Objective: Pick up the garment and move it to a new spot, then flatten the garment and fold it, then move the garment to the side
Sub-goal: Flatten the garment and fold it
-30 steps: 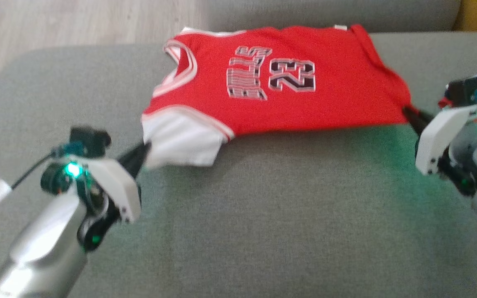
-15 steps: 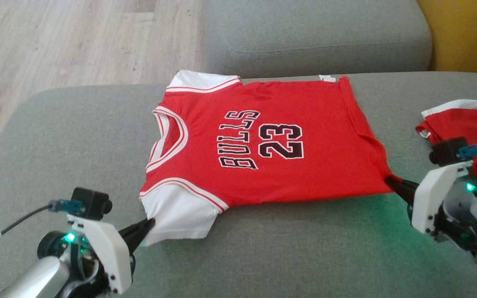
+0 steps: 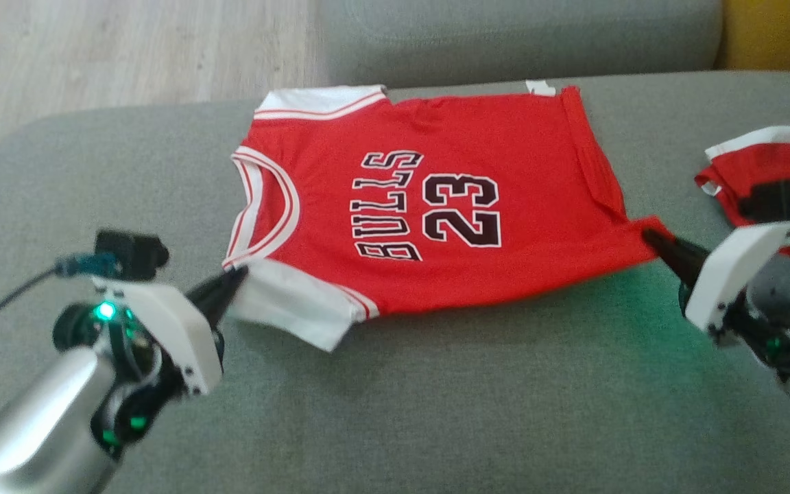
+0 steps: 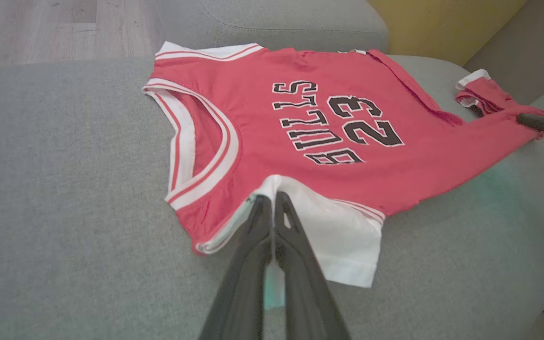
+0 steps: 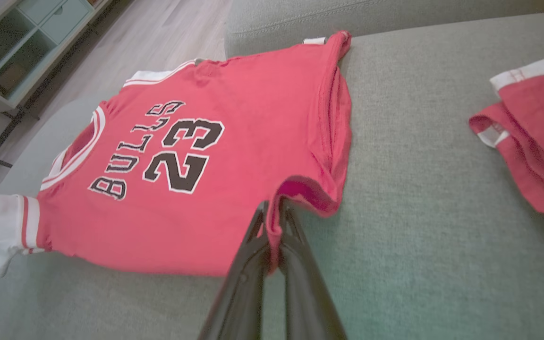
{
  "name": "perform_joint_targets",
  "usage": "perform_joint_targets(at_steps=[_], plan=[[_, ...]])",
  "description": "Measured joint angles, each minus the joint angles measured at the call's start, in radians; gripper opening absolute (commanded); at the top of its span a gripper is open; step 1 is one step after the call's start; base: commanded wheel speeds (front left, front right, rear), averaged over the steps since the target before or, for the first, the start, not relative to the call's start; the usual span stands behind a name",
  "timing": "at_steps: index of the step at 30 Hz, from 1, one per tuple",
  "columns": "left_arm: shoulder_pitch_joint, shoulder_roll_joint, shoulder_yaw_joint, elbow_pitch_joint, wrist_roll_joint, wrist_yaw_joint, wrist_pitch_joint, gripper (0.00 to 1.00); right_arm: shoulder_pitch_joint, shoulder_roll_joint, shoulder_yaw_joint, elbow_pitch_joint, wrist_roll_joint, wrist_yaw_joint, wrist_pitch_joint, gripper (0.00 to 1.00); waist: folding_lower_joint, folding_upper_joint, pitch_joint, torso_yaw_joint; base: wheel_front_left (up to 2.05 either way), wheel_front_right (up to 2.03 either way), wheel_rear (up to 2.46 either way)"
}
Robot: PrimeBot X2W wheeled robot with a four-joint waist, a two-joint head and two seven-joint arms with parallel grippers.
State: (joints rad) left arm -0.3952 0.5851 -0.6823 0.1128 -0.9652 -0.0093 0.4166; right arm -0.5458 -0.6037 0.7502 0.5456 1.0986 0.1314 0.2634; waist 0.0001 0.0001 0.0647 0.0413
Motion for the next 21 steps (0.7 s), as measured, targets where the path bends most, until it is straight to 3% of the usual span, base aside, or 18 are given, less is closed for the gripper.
perform_joint_targets(at_steps=[21], plan=[[-0.4,-0.154,-0.01,0.457,0.147,-0.011,-0.062,0.0,-0.215,0.143,-0.072,0.182,-0.118,0.0,-0.01,0.0,0.0,0.0,0.178,-0.021,0.0,0.0,0.0]])
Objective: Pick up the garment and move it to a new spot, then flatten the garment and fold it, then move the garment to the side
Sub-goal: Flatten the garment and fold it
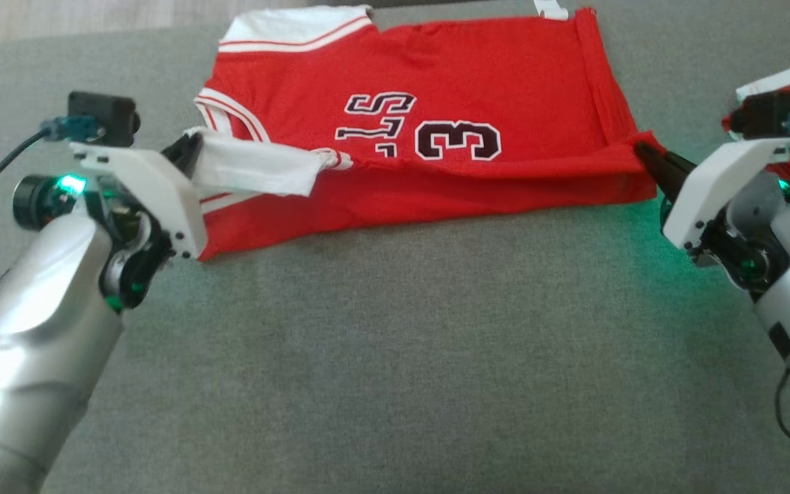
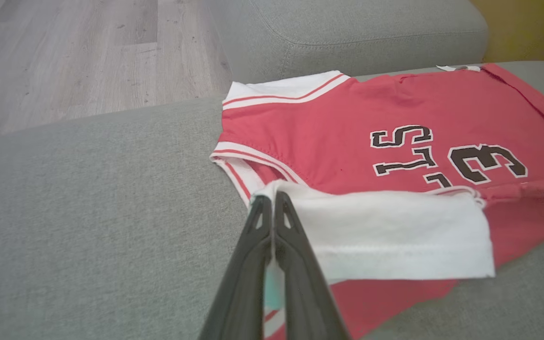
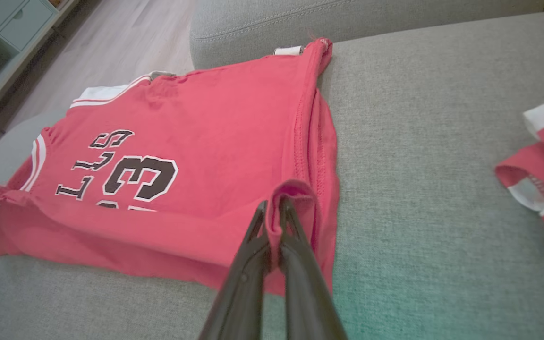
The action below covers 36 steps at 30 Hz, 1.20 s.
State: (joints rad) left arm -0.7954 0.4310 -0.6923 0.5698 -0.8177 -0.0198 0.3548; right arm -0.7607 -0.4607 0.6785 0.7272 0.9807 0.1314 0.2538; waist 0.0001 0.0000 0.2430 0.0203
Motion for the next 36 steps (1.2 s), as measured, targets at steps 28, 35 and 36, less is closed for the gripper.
perform_joint_targets(at_steps=[28,35,36], plan=[[0.205,-0.209,0.306,-0.177,0.316,0.145,-0.611,1.0,0.132,0.199,-0.495,-0.216,-0.454,0.0,-0.509,1.0,-0.0003,0.0,-0.09,-0.003,0.0,0.0,0.0],[0.497,-0.287,0.401,-0.265,0.439,0.15,-0.611,1.0,0.505,0.385,-0.626,-0.378,-0.71,0.0,-0.509,1.0,-0.0004,0.0,-0.162,-0.006,0.0,0.0,0.0],[0.523,-0.297,0.411,-0.265,0.446,0.146,-0.611,1.0,0.538,0.389,-0.629,-0.392,-0.72,0.0,-0.509,1.0,-0.0004,0.0,-0.168,-0.007,0.0,0.0,0.0]])
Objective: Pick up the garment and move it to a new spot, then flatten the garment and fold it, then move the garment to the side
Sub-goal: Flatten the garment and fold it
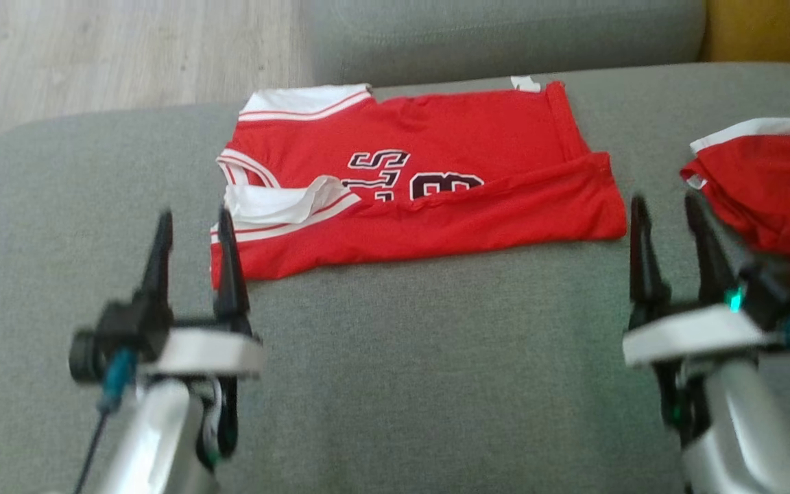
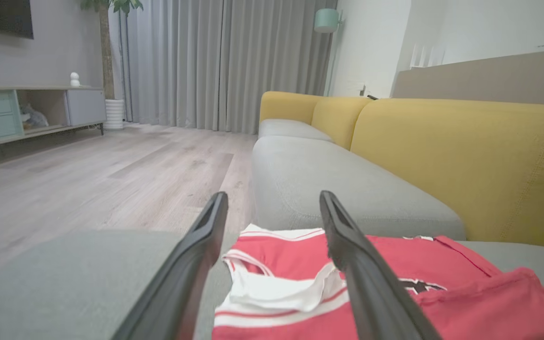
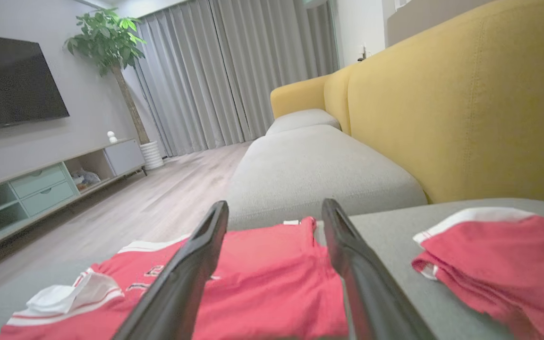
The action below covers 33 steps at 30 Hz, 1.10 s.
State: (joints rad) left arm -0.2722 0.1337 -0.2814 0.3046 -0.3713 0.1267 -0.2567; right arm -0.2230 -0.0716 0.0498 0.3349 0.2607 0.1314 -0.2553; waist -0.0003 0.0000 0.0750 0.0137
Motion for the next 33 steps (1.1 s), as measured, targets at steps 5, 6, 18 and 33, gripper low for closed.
perform_joint_targets(at_steps=[5,6,18,33], plan=[[0.074,-0.031,0.045,0.007,0.033,-0.031,0.0,1.0,0.091,0.014,-0.009,-0.036,-0.016,0.0,0.0,1.0,0.0002,0.0,-0.009,-0.003,0.0,0.0,0.0],[0.074,-0.034,0.054,0.014,0.041,-0.035,0.0,1.0,0.093,0.016,-0.007,-0.04,-0.017,0.0,0.0,1.0,0.0002,0.0,-0.007,-0.004,0.0,0.0,0.0],[-0.103,-0.034,0.07,0.305,0.08,-0.066,0.098,1.0,0.031,0.019,0.017,-0.081,0.033,0.0,0.0,1.0,0.0005,0.0,0.078,-0.03,0.0,0.0,0.0],[-0.28,-0.018,0.064,0.593,0.082,-0.014,0.234,1.0,0.006,0.019,0.041,-0.079,0.049,0.0,0.0,1.0,0.0003,0.0,0.154,-0.067,0.0,0.0,0.0]])
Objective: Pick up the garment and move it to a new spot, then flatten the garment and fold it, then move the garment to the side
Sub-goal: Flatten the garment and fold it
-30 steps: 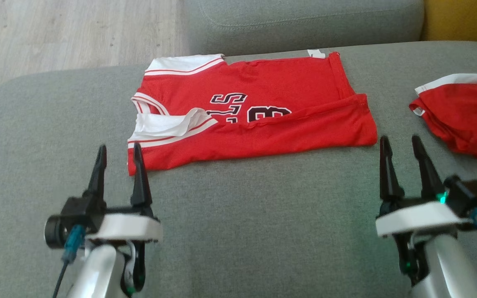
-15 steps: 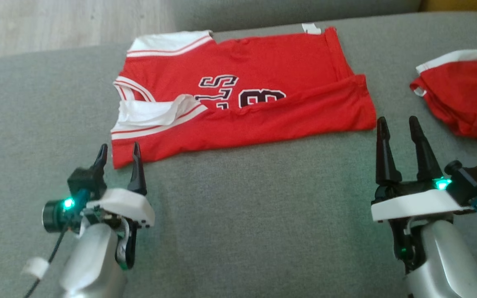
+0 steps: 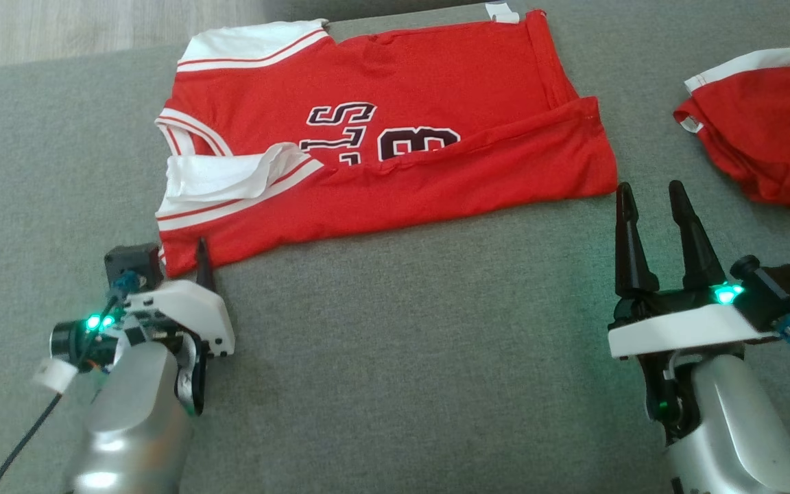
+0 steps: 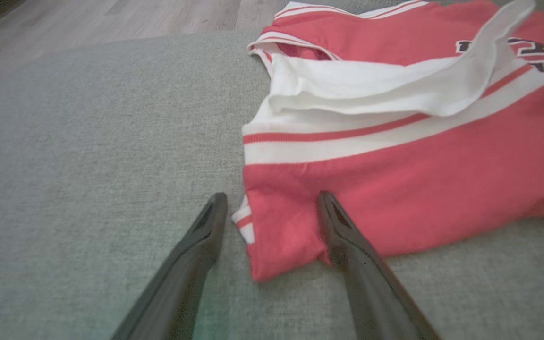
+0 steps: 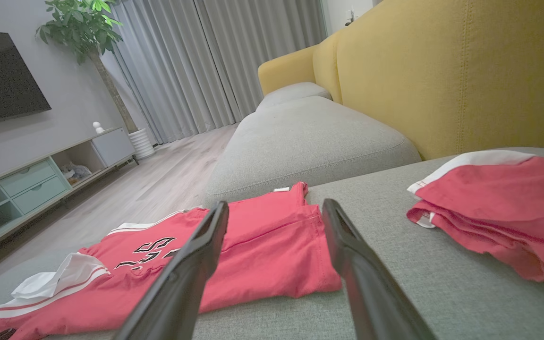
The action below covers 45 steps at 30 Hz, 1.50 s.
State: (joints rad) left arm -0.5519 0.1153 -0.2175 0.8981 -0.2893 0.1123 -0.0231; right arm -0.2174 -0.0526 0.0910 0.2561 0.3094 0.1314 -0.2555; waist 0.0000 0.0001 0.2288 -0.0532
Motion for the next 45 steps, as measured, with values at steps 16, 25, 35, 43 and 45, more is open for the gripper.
perform_joint_targets(at_steps=[16,25,35,43,45], plan=[[-0.028,-0.005,0.01,0.048,-0.046,-0.056,-0.122,0.0,0.0,0.0,0.004,0.015,0.006,0.0,0.0,1.0,0.0,0.0,-0.025,0.011,0.0,0.0,0.0],[-0.044,-0.03,-0.028,-0.092,-0.018,-0.068,-0.208,0.0,-0.092,0.003,-0.112,0.169,-0.115,0.0,0.109,1.0,0.0,0.0,-0.018,0.065,0.0,0.0,0.0],[-0.044,-0.047,-0.082,-0.152,-0.012,-0.07,-0.207,0.0,-0.302,0.002,-0.27,0.461,-0.232,0.0,0.295,1.0,0.0001,0.0,0.02,0.126,0.0,0.0,0.0],[-0.044,-0.052,-0.104,-0.174,-0.009,-0.07,-0.206,0.0,-0.388,-0.004,-0.298,0.612,-0.287,0.0,0.312,0.83,0.0,0.0,0.035,0.152,0.0,0.0,0.0],[-0.044,-0.052,-0.105,-0.175,-0.009,-0.07,-0.206,0.0,-0.414,-0.007,-0.286,0.644,-0.294,0.0,0.304,0.29,0.0001,0.0,0.036,0.154,0.0,0.0,0.0]])
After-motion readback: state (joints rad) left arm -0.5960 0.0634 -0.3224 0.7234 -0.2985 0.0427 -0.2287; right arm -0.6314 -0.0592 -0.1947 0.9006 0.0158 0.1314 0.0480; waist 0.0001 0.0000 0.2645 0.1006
